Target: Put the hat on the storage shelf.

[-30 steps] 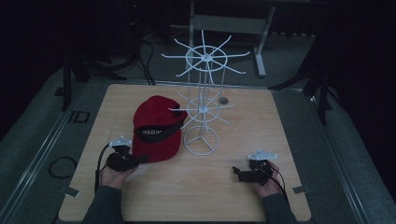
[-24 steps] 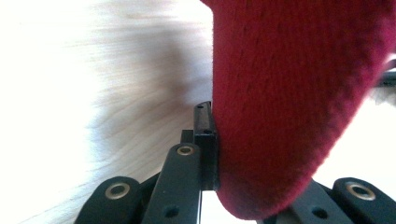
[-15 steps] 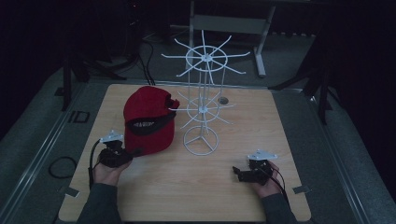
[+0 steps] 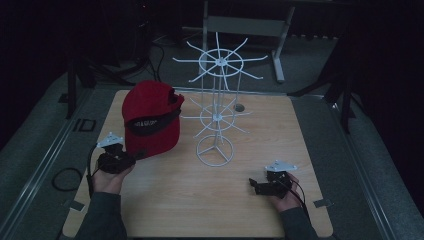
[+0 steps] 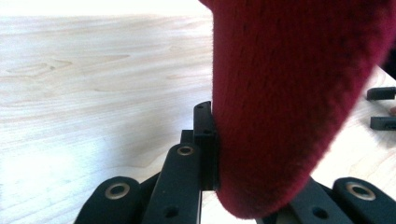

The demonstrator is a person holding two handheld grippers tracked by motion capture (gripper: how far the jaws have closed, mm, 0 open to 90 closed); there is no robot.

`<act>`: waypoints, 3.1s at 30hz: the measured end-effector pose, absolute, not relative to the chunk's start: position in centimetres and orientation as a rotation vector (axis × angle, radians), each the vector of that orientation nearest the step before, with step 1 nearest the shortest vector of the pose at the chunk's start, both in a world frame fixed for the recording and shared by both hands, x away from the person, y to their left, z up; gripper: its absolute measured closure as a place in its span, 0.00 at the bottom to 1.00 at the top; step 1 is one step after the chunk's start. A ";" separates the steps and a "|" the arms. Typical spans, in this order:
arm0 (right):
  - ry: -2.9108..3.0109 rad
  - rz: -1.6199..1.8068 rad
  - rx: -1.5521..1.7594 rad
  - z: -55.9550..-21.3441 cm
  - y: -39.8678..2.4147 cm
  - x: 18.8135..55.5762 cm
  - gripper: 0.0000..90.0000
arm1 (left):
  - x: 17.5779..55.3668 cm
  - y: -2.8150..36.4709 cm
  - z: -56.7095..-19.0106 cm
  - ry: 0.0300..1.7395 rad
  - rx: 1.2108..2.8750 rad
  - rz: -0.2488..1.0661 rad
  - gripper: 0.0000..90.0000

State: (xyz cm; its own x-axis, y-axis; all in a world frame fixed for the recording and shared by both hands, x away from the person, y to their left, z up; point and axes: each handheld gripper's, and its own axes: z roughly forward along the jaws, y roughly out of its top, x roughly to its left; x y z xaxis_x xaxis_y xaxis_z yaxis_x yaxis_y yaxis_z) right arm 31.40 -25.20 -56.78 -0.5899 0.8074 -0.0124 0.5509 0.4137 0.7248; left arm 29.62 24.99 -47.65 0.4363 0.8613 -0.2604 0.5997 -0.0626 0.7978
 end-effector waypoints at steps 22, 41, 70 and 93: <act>2.312 0.987 1.173 -56.8 -25.2 31.4 0.17 | 30.1 24.8 -44.8 1.238 1.674 0.494 0.95; 2.313 0.986 1.170 -56.8 -25.2 31.4 0.17 | 30.1 24.4 -42.6 1.195 1.618 0.528 0.96; 2.314 0.984 1.168 -56.8 -25.2 31.4 0.17 | 30.2 24.4 -39.6 1.153 1.571 0.576 0.96; 2.315 0.984 1.167 -56.8 -25.2 31.3 0.17 | 29.8 24.3 -38.1 1.113 1.531 0.604 0.95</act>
